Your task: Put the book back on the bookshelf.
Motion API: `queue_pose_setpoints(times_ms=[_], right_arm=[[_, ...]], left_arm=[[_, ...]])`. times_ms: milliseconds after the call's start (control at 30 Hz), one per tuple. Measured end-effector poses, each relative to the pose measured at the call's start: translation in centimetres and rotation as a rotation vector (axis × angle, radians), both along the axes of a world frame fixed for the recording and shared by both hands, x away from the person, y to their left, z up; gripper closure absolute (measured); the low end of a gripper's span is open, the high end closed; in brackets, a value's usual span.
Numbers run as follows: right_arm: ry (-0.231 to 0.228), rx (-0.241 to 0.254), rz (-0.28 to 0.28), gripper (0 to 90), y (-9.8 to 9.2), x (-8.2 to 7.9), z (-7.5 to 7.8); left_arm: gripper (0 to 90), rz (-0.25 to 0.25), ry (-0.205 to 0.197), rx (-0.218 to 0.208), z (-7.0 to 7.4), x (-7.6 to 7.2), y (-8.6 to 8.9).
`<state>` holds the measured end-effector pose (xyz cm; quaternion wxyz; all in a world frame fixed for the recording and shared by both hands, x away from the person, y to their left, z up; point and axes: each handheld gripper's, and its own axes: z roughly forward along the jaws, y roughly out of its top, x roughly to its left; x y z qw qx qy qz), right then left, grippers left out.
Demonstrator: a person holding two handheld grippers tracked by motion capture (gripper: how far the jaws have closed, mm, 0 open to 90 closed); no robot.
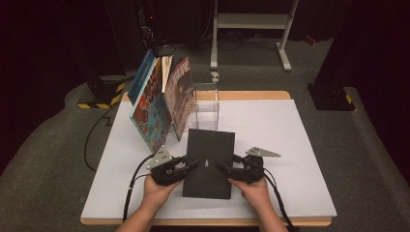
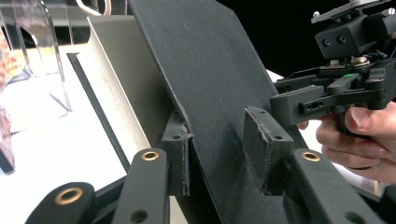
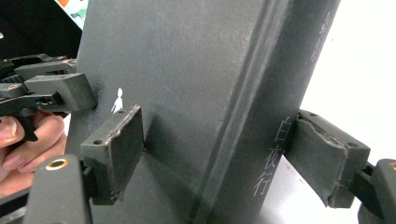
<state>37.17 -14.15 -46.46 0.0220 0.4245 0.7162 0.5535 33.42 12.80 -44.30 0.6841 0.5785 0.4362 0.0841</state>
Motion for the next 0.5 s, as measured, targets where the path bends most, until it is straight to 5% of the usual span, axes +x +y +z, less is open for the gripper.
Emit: queue_pose_setpoints(times_ms=[500], right_arm=[[-0.073, -0.009, -0.03, 26.2, 0.0, -0.7, 1.1]], left_arm=[[63.8, 0.02, -0.032, -0.004, 0.4, -0.4, -0.2]])
